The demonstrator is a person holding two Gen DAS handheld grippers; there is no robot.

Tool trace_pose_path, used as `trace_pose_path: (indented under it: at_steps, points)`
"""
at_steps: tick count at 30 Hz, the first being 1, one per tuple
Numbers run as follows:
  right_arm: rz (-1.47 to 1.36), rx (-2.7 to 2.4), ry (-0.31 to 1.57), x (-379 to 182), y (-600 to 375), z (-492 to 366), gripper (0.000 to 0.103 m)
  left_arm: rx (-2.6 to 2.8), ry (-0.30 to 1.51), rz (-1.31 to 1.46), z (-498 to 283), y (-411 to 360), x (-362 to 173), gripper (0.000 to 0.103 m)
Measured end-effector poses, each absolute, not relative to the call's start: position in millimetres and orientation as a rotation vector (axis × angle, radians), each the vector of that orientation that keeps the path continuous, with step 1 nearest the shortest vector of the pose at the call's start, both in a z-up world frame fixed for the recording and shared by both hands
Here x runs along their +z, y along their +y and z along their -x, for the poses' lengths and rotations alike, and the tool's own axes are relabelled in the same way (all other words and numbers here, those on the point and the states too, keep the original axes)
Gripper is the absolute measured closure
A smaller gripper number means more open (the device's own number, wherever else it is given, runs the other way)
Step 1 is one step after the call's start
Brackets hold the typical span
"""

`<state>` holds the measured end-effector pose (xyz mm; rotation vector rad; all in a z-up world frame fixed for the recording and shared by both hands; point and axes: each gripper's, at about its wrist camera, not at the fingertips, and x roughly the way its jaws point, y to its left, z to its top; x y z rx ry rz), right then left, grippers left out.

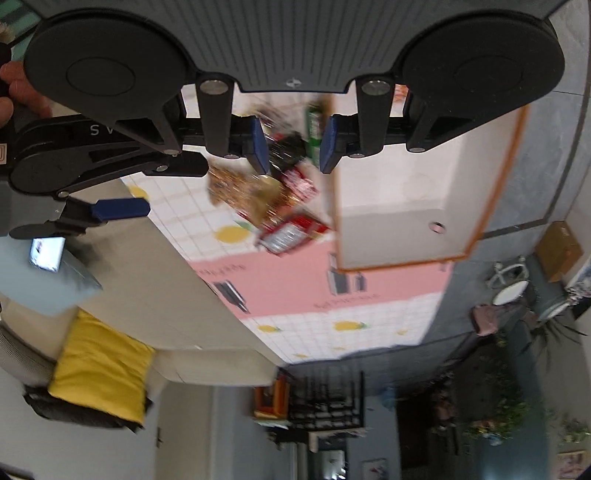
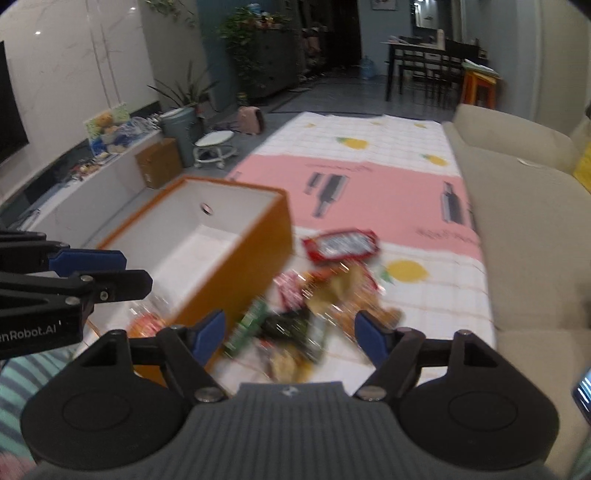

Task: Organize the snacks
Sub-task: 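Withdraw both tools from the box back toward the snack pile, then grasp the green snack bag with the left gripper while the right grasps the wrapped bun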

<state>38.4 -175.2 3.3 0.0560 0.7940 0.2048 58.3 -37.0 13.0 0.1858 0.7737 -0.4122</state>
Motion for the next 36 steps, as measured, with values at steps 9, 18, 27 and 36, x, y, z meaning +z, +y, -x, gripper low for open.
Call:
trace_pose_path:
  at_steps: [9, 18, 27, 36]
  points:
    - [-0.106, 0.068, 0.863, -44.3, -210.9, -14.8, 0.027, -0.426, 0.86, -0.293, -42.1, -68.8, -34.6, 0.064]
    - [-0.158, 0.074, 0.956, -81.2, -220.5, -17.9, 0.03, -0.351, 0.876, -0.478, -23.7, -86.8, -75.2, 0.05]
    - [-0.153, 0.119, 0.985, -97.5, -217.1, -22.9, 0.03, -0.222, 0.893, -0.515, -29.0, -87.8, -99.0, 0.05]
    - [-0.123, 0.185, 0.978, -103.5, -207.1, -32.1, 0.03, -0.232, 0.989, -0.595, -29.4, -97.0, -114.0, 0.041]
